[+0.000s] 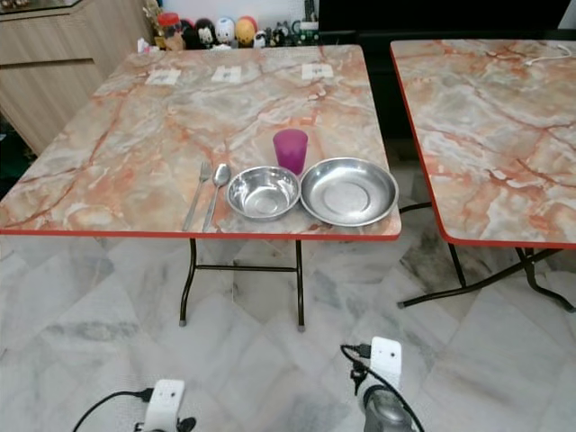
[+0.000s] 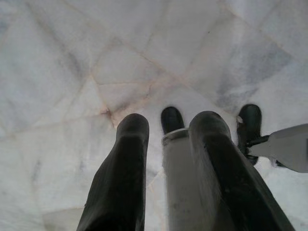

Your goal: Setting the table

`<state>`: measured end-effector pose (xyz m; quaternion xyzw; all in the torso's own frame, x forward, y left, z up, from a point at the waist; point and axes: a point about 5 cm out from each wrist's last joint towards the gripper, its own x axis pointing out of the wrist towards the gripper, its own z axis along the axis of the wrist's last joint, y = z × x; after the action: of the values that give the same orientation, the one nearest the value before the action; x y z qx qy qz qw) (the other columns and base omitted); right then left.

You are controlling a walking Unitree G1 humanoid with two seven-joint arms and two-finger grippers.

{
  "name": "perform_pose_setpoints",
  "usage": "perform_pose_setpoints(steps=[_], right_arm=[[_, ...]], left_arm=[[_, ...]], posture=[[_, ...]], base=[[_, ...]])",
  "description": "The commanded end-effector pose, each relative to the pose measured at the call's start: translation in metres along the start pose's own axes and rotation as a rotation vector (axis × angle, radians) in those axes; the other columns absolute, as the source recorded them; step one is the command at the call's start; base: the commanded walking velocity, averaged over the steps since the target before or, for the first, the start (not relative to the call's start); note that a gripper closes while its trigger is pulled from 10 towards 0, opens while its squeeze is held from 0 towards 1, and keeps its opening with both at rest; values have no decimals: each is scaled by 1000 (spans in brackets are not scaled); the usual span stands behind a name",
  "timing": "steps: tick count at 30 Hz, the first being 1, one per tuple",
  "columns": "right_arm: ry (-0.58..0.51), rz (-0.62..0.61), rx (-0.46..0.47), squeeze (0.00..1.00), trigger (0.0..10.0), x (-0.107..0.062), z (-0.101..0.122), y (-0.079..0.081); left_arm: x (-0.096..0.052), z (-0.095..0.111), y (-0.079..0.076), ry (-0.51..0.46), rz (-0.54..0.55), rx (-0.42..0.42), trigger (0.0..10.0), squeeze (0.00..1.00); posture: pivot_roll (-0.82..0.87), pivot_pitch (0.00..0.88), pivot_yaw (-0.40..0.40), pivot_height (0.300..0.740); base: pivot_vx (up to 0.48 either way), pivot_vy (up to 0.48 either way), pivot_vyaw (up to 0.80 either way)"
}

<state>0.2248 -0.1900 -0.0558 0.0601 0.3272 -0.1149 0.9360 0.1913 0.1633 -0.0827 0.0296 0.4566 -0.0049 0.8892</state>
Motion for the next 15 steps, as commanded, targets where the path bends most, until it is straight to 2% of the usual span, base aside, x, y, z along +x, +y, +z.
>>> perform_pose_setpoints(steps=[1,2,3,4,5,7,10,11,13,15], right_arm=[[-40,-22,19,0,10000,-3,-1,-12],[-101,-19,34,0,10000,-4,3,-18],[-101,-19,34,0,10000,-4,3,-18],[-192,-10,34,0,10000,-6,13,-18],[-192,-10,34,0,10000,-6,13,-18],[-261,-11,31,0,10000,-7,21,-17],[-467,-22,13,0,10000,-17,46,-17],[-467,-22,13,0,10000,-17,46,-17],[-551,-39,19,0,10000,-25,58,-20],[-590,-43,11,0,10000,-29,65,-22]], left_arm=[[-2,-11,0,35,-5,9,10000,0],[-2,-11,0,34,-7,7,10000,0],[-2,-11,0,34,-7,7,10000,0],[-2,-11,0,32,-9,5,10000,0],[-2,-11,0,32,-9,5,10000,0],[-2,-11,0,31,-11,3,10000,0],[-2,-11,0,28,-7,-4,10000,0],[-2,-11,0,28,-7,-4,10000,0],[-2,-11,1,26,-4,-8,10000,0],[-2,-11,1,24,-1,-12,10000,0]], posture=[[-122,87,14,740],[-130,89,12,740],[-130,89,12,740],[-132,89,8,740],[-132,89,8,740],[-130,87,2,740],[-124,87,-4,740],[-124,87,-4,740],[-120,90,-3,740],[-120,90,-3,740]], base=[[0,0,0],[0,0,0],[0,0,0],[0,0,0],[0,0,0],[0,0,0],[0,0,0],[0,0,0],[0,0,0],[0,0,0]])
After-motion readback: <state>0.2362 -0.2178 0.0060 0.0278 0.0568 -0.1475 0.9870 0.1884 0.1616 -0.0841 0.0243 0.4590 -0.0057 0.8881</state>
